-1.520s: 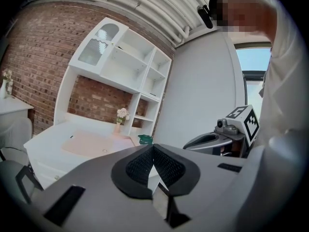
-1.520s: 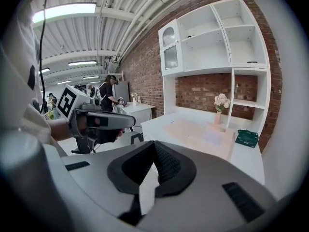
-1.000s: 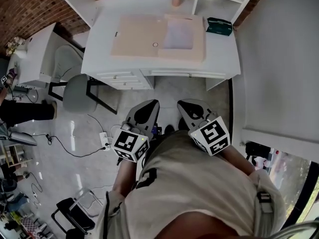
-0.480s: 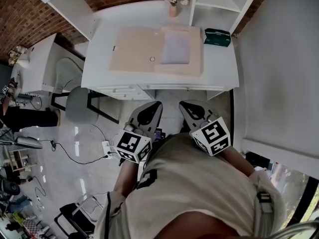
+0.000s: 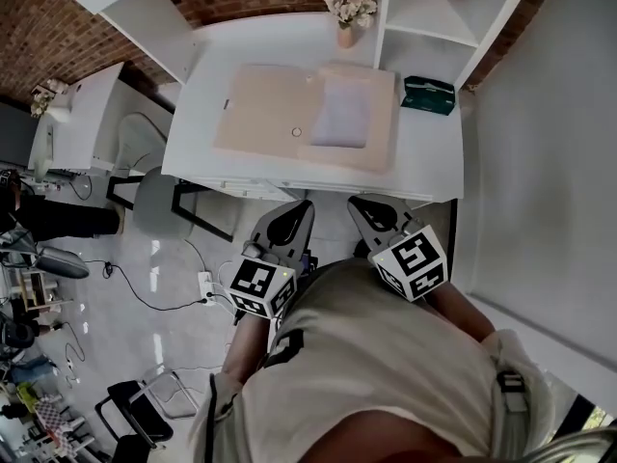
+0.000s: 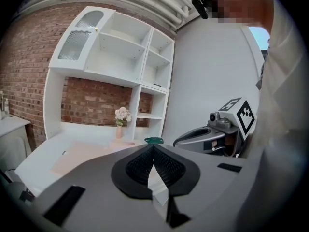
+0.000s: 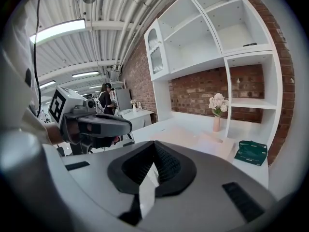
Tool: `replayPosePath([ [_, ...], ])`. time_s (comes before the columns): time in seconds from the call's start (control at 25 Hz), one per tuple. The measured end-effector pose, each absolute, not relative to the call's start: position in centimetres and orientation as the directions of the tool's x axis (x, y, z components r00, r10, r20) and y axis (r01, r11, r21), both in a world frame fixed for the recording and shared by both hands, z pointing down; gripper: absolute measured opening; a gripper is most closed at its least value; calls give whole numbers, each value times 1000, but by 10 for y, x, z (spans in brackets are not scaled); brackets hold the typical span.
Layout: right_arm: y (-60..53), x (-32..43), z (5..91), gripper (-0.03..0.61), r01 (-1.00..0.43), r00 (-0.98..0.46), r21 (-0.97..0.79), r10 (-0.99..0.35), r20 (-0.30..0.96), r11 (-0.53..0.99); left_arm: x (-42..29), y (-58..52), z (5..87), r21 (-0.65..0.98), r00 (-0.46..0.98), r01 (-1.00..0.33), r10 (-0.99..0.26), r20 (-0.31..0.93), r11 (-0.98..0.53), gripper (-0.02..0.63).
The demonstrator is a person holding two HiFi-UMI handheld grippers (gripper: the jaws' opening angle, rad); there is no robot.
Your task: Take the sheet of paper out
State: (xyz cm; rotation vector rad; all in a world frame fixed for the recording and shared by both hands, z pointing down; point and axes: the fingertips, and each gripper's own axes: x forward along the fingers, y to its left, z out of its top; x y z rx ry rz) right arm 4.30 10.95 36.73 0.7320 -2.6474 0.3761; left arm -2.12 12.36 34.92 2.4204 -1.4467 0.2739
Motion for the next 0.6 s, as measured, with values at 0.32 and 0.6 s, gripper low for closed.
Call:
replayPosePath([
  [0.32,67,75,371,18,-523,-804,-156,-424,416,838,3,88,349,131,417,-909,-847,330,-397,15],
  [0.6,43,93,375,18,-513,-815,-183,-409,410,838,16,65,347,111,402,-915,-850,341,-388,15],
])
